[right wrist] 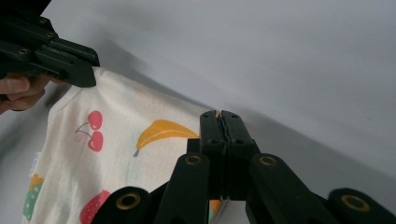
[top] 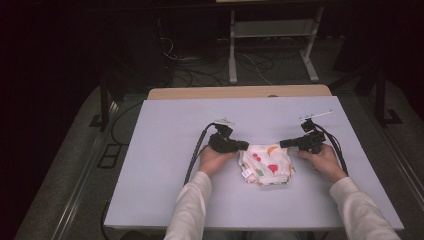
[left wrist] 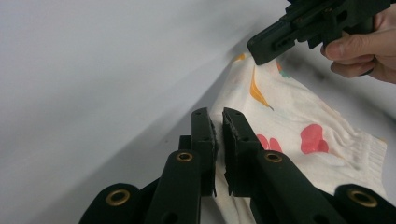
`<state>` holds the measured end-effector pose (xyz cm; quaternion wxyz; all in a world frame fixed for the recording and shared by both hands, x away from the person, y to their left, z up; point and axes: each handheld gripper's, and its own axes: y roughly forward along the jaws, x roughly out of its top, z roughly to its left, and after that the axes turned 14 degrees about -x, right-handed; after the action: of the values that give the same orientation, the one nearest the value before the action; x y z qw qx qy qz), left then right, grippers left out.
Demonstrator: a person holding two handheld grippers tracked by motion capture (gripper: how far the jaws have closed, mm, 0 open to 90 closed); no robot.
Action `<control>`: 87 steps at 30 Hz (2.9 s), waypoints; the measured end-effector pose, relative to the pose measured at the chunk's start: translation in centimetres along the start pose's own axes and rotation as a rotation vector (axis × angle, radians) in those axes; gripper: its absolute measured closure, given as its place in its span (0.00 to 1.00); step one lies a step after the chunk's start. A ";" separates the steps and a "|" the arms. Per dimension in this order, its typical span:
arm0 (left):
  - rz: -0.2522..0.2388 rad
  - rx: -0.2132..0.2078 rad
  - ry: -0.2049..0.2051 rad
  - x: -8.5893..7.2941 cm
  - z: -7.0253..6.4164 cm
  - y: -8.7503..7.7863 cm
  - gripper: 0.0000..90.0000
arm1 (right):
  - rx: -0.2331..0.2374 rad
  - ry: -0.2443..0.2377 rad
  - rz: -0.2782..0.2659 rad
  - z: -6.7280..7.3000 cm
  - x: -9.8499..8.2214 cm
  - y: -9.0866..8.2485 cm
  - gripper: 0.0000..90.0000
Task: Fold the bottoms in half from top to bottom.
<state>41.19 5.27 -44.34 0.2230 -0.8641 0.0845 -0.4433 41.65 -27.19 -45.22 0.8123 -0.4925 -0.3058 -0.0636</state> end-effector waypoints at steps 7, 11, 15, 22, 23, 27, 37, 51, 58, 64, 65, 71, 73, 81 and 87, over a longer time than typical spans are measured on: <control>-0.040 0.064 -0.043 0.1 1.2 -1.8 0.92 | -0.013 0.009 -0.003 1.8 1.4 0.9 0.97; -0.080 0.093 -0.078 -0.1 2.2 -2.5 0.92 | -0.034 0.032 -0.008 2.7 2.1 1.7 0.97; -0.093 0.113 -0.088 -0.2 2.9 -2.7 0.92 | -0.042 0.083 -0.019 3.0 2.4 2.4 0.97; -0.097 0.151 -0.089 0.5 3.7 -3.3 0.92 | -0.051 0.124 -0.041 3.4 3.1 3.1 0.97; -0.098 0.155 -0.091 0.6 3.8 -3.3 0.92 | -0.054 0.125 -0.046 3.4 3.3 3.1 0.97; -0.099 0.161 -0.097 0.9 4.2 -3.5 0.92 | -0.065 0.130 -0.057 3.7 3.8 3.3 0.97; -0.063 0.189 -0.071 1.8 4.7 -3.4 0.92 | -0.100 0.122 -0.082 4.1 4.2 3.6 0.97; -0.109 0.196 -0.097 1.6 5.7 -3.6 0.92 | -0.110 0.134 -0.128 4.0 4.9 4.2 0.97; -0.122 0.188 -0.103 1.9 6.2 -3.8 0.90 | -0.125 0.155 -0.143 4.4 5.1 4.4 0.97; -0.173 0.177 -0.124 1.9 6.2 -4.3 0.52 | -0.132 0.147 -0.184 4.7 4.9 4.1 0.73; -0.174 0.179 -0.119 1.9 6.1 -4.4 0.47 | -0.109 0.138 -0.194 4.6 4.9 4.0 0.67; -0.204 0.165 -0.104 2.4 5.4 -4.8 0.23 | -0.088 0.084 -0.226 4.7 5.1 3.2 0.28; -0.195 0.179 -0.110 2.5 5.2 -4.9 0.13 | -0.083 0.065 -0.217 4.6 5.1 3.0 0.15; -0.161 0.205 -0.081 2.5 4.1 -6.0 0.00 | -0.086 0.020 -0.238 4.4 4.7 1.2 0.00; -0.160 0.231 -0.036 2.3 3.0 -7.5 0.00 | -0.084 -0.003 -0.254 4.6 4.4 -0.3 0.00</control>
<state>44.54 12.06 -40.69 0.2865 -0.8445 -0.0402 -0.4507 43.10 -22.56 -41.00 0.7760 -0.4837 -0.3637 -0.1779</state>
